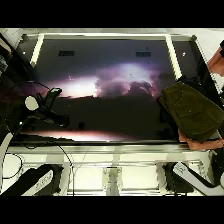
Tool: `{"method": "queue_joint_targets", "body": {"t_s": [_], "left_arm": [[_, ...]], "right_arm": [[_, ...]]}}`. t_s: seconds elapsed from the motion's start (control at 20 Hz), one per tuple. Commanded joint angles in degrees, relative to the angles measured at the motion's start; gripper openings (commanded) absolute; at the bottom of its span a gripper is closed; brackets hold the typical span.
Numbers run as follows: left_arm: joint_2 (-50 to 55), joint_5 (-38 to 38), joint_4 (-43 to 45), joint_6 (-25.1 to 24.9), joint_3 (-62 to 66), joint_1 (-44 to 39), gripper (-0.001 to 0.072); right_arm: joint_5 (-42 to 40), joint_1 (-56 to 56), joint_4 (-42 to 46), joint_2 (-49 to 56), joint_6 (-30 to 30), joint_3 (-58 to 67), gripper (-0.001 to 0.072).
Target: Fold the clothes and pants, and hang the long-sleeved shirts on hangers.
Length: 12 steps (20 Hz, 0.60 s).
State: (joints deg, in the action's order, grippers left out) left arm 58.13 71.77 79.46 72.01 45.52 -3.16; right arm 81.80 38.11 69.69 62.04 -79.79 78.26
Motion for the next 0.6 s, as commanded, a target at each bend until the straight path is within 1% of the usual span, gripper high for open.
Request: {"method": "queue_joint_targets", "body": {"t_s": [0.0, 0.1, 0.15, 0.35, 0.45, 0.55], "left_arm": [[0.0, 0.0, 0.0, 0.0, 0.0, 0.0, 0.0695], [0.0, 0.0, 0.0, 0.0, 0.0, 0.0, 0.0695], [0.0, 0.0, 0.0, 0.0, 0.0, 0.0, 0.0695], [0.0, 0.0, 0.0, 0.0, 0.0, 0.0, 0.0695], [0.0, 0.0, 0.0, 0.0, 0.0, 0.0, 0.0695], [0.0, 0.0, 0.0, 0.0, 0.0, 0.0, 0.0695]], "right_arm": [[3.0, -11.7, -5.9, -5.0, 1.2, -0.2, 0.0022], [6.3, -21.3, -5.7, -5.4, 0.9, -1.3, 0.0022], [6.0, -26.6, -4.8, -5.3, 0.8, -2.5, 0.0022], [-0.8, -45.5, 4.6, -4.5, -3.7, -11.3, 0.0022], [-3.6, -51.5, 7.0, -3.3, -5.4, -16.2, 0.0022], [-4.9, -54.8, 7.1, -1.6, -6.7, -19.4, 0.0022]]}}
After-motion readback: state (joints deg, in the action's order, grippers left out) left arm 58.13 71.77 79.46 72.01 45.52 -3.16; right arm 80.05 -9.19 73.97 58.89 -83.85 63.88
